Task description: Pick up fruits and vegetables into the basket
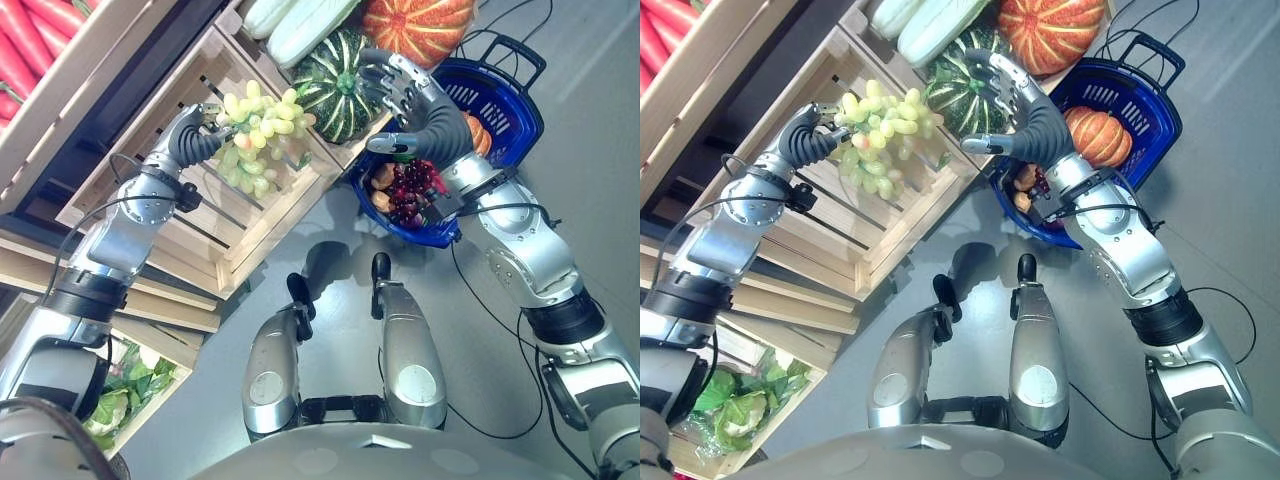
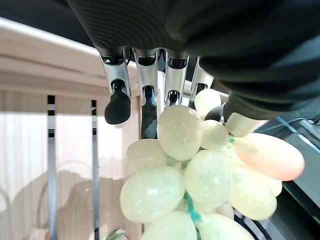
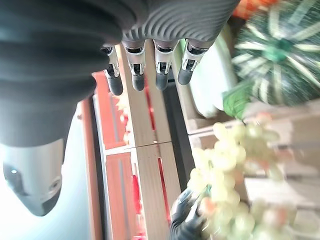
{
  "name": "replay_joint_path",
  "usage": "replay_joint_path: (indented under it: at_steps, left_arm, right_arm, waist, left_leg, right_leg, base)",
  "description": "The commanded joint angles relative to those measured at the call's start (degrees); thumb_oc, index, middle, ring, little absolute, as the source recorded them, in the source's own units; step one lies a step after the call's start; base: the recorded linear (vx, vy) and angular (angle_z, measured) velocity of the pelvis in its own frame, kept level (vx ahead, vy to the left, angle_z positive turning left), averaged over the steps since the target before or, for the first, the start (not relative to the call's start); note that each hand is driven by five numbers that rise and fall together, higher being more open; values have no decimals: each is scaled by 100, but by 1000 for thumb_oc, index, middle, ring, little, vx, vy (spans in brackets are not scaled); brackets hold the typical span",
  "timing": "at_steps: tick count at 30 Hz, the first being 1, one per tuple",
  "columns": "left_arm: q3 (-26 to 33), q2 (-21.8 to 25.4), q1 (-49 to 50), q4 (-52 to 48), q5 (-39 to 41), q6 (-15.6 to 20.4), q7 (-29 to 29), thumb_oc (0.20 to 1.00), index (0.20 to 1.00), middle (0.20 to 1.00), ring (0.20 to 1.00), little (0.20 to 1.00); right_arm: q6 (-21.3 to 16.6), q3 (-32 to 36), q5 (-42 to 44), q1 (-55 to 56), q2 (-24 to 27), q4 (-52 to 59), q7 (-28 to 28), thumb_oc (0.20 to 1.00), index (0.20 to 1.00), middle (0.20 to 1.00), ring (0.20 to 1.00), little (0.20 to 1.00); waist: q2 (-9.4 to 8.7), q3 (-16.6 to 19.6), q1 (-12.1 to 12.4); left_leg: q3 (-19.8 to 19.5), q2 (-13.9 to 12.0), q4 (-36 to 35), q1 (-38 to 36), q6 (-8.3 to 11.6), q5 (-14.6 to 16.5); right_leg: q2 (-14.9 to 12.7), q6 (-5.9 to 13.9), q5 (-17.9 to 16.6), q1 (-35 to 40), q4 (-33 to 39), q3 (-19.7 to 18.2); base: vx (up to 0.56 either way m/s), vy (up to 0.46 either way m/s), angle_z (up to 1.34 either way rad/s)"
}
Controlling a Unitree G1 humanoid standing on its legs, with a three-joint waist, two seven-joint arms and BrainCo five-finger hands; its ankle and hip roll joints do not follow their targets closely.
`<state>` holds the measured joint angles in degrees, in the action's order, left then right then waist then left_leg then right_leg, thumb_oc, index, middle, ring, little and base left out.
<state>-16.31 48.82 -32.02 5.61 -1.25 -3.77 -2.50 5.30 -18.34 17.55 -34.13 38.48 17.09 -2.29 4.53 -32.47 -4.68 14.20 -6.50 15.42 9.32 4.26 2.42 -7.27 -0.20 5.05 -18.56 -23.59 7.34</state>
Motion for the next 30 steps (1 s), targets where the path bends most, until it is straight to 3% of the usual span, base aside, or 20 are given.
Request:
replay_joint_path:
  at_steps: [1,9,13,20,25,30]
  left_arm:
    - [85,307,13,-398,-70,59,-231,200,200,200,200,200]
    - [-24,477,-237,-1004,-51,-110,-984,200,200,200,200,200]
    - [-68,573,-354,-1196,8,-204,-1371,200,200,200,200,200]
    - [-179,744,-659,-1485,70,-429,-1791,200,200,200,200,200]
    - [-295,631,-787,-1445,25,-609,-1893,200,200,200,200,200]
    - [-319,505,-712,-1241,256,-693,-2007,200,200,200,200,200]
  right_arm:
    - [-185,-187,-929,-216,-135,347,-492,1000,1000,1000,1000,1000]
    - [496,-435,-1854,-991,262,378,-1005,1000,1000,1000,1000,1000]
    - [831,-567,-1991,-1208,405,360,-833,1000,1000,1000,1000,1000]
    - [1389,-946,-1026,-1426,511,407,-206,1000,1000,1000,1000,1000]
    - [1271,-1263,-38,-1454,169,268,335,1000,1000,1000,1000,1000]
    - [1160,-1690,97,-1474,-79,261,1495,1000,1000,1000,1000,1000]
  waist:
    - [-165,1218,72]
    - [-230,1528,257]
    - [-264,1642,322]
    - [-351,1808,391]
    - [-405,1877,443]
    - [-434,1969,540]
  left_leg:
    - [-251,217,152,114,-115,147]
    - [-403,228,-197,-328,-108,149]
    - [-449,221,-237,-456,-102,183]
    - [-480,188,-332,-674,-89,190]
    - [-497,175,-359,-763,-78,190]
    - [-536,157,-439,-860,-74,150]
  right_leg:
    - [-211,333,103,706,606,274]
    - [-224,462,-2,1226,1014,344]
    - [-238,498,-8,1364,1066,385]
    - [-263,553,-38,1571,1145,410]
    - [-286,577,-63,1673,1198,437]
    - [-307,616,-100,1786,1269,469]
  base:
    - [65,-9,10]
    - [73,-23,10]
    - [67,-29,15]
    - [56,-20,9]
    - [30,-17,3]
    - [42,-18,10]
